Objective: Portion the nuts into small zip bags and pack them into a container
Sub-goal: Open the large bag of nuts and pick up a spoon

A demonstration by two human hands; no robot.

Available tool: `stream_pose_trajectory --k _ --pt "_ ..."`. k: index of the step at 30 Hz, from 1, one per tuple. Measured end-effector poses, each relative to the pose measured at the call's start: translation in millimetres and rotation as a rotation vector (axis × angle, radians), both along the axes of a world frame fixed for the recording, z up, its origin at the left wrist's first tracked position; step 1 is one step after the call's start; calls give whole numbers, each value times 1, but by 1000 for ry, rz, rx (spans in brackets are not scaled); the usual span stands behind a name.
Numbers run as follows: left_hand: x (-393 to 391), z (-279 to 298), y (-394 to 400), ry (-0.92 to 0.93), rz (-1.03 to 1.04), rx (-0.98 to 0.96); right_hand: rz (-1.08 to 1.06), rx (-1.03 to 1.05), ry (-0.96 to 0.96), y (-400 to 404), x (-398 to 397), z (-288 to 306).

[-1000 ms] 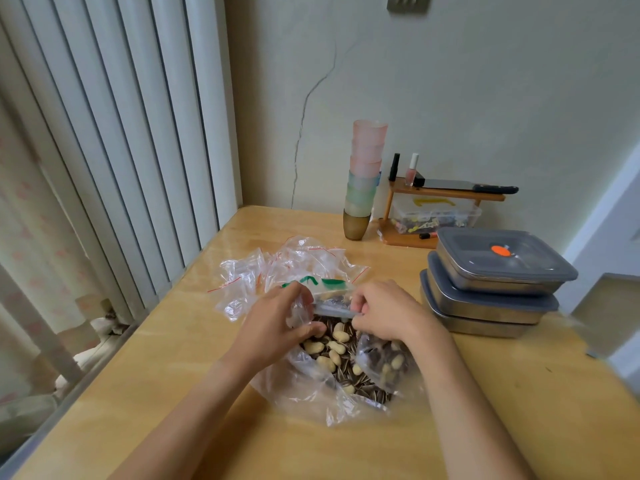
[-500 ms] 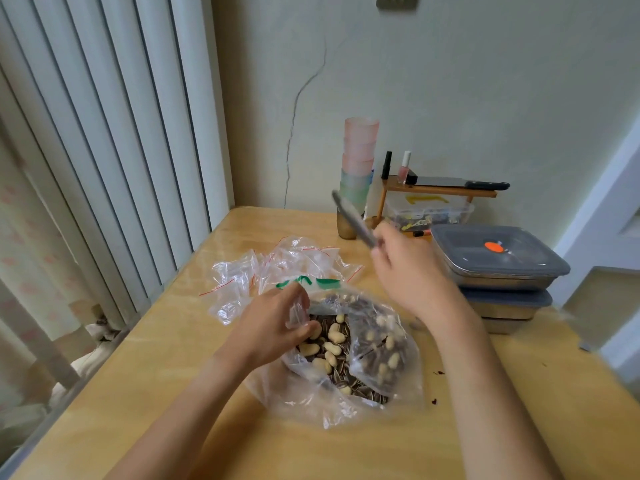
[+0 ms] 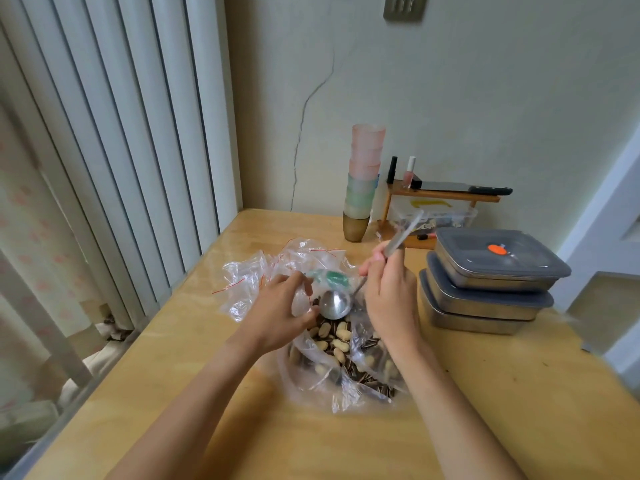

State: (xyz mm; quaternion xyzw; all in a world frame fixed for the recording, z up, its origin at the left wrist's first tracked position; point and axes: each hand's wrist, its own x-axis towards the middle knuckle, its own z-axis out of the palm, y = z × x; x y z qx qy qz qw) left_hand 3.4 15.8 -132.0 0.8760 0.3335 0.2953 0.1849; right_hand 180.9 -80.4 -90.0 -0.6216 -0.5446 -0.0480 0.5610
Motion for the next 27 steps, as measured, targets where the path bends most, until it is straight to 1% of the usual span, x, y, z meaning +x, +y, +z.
stream_pose_trajectory --k 5,9,13,16,18,20,24,27 --pt "3 1 -9 35 -37 51 -187 62 -304 -11 21 7" --pt "8 4 -12 71 -11 59 -243 97 -425 -20 27 23" --pt "9 5 -17 130 33 17 -228 -69 -437 -25 24 39" --pt "4 2 -17 86 36 -17 -125 -67 -433 -23 15 42" --pt "2 2 -16 46 48 -42 -52 -71 -479 -20 5 40" --pt "3 4 -17 63 54 -54 -12 -92 -531 -17 -2 38" --pt "5 7 -15 128 45 -31 -2 -151 -575 -14 -5 42" --pt "2 9 -13 155 39 -1 -10 -225 -550 -13 -3 41"
